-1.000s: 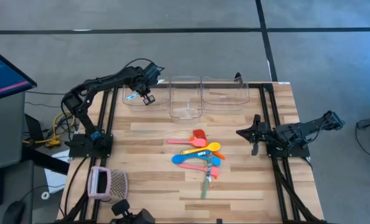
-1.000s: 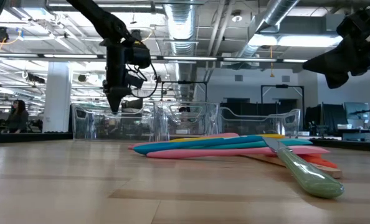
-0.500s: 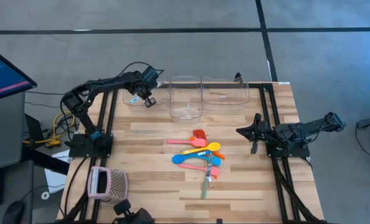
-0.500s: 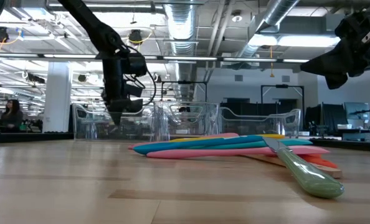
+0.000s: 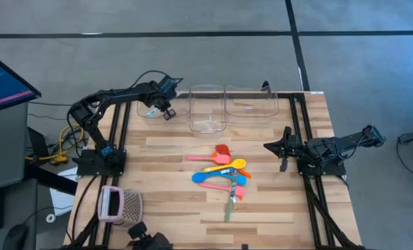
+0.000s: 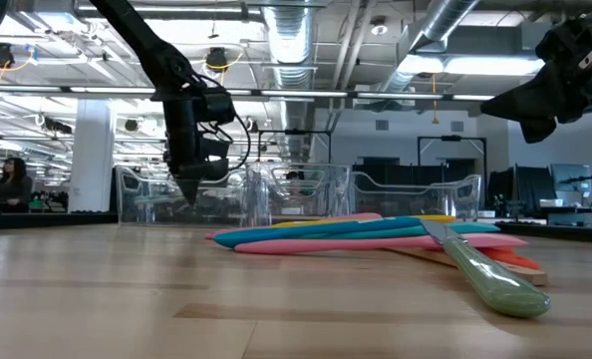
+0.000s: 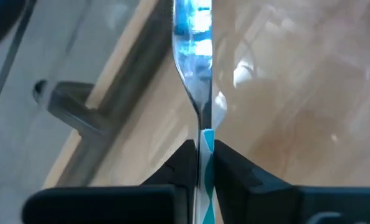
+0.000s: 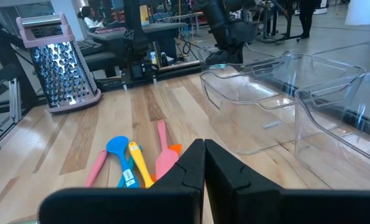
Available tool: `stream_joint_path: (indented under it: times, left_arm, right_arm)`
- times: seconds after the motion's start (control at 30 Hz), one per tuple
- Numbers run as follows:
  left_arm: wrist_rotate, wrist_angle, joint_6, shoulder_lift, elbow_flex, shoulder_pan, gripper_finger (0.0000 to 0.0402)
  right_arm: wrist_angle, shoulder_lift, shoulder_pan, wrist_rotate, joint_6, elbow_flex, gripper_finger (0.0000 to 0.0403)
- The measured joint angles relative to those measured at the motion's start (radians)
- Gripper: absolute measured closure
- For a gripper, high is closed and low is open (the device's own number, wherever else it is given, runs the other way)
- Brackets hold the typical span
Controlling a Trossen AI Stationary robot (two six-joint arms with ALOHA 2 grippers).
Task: Pick & Place Kitchen Items
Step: Put the blue table knife into the left transparent bin, then put the green table knife into the left transparent bin
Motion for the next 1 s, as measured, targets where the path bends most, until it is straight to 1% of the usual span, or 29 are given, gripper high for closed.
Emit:
stream_joint_path:
  times: [0.2, 0.33, 0.47, 0.6, 0.7, 0.77, 0.87, 1.0]
  left_arm:
    - [-0.001, 0.023, -0.019, 0.000, 0.000, 0.000, 0.0312]
    - [0.023, 0.026, -0.022, 0.000, 0.000, 0.000, 0.0301]
    - [0.027, 0.037, -0.049, -0.004, 0.000, 0.000, 0.0320]
    - [0.025, 0.056, -0.055, -0.027, 0.014, -0.003, 0.0355]
    - [0.022, 0.077, -0.064, -0.068, 0.023, -0.010, 0.0382]
    - [0.022, 0.089, -0.066, -0.110, 0.025, -0.018, 0.0396]
    - [0.021, 0.092, -0.070, -0.197, 0.026, -0.033, 0.0398]
    - [0.019, 0.097, -0.102, -0.329, 0.026, -0.083, 0.0399]
  right_arm:
    - [0.000, 0.000, 0.000, 0.000, 0.000, 0.000, 0.0400]
    - [0.000, 0.000, 0.000, -0.001, 0.000, 0.000, 0.0400]
    - [0.000, 0.000, 0.000, -0.001, 0.000, 0.000, 0.0400]
    - [0.000, 0.000, 0.000, -0.001, 0.000, 0.000, 0.0400]
    - [0.000, 0.000, 0.000, -0.002, -0.022, 0.000, 0.0400]
    - [0.000, 0.000, 0.000, -0.002, -0.040, 0.000, 0.0400]
    - [0.000, 0.000, 0.000, -0.001, -0.053, 0.000, 0.0400]
    - [0.000, 0.000, 0.000, -0.001, -0.053, 0.000, 0.0400]
